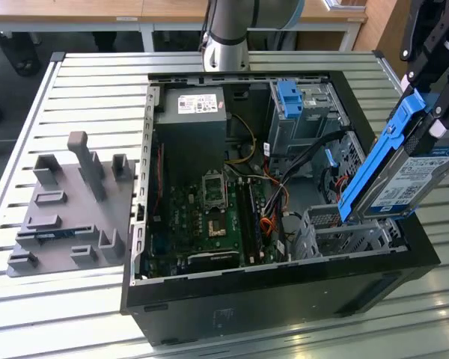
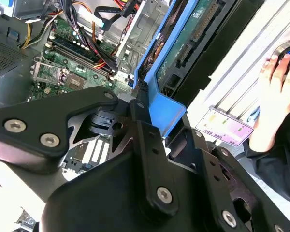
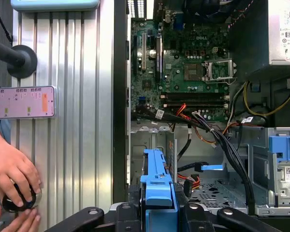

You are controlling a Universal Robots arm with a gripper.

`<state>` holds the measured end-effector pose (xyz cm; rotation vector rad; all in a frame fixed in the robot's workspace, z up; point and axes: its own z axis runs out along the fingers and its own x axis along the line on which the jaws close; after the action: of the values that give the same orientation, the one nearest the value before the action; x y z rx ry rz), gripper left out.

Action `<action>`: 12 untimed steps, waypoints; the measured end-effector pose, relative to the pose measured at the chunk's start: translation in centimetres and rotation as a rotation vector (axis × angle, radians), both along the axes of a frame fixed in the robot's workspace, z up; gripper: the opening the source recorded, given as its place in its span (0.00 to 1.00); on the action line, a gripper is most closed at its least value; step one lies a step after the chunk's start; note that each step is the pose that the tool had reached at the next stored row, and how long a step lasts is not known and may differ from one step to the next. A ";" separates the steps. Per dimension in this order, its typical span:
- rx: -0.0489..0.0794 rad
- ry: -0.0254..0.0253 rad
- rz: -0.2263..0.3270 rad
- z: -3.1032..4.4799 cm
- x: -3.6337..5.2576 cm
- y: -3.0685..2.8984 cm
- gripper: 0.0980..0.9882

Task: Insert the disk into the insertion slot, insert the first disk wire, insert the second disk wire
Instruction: 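Insert the disk into the insertion slot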

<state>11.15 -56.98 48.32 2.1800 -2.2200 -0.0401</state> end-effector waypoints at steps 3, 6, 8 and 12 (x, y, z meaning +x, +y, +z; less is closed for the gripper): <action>0.000 -0.0014 0.000 0.00 -0.01 0.00 0.30; 0.000 -0.0103 0.000 -0.01 -0.18 0.01 0.30; 0.000 -0.0205 0.000 -0.03 -0.54 0.00 0.30; 0.000 -0.0318 0.000 -0.03 -1.00 0.00 0.30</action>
<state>10.15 -56.98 48.29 2.1963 -2.2362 -0.0054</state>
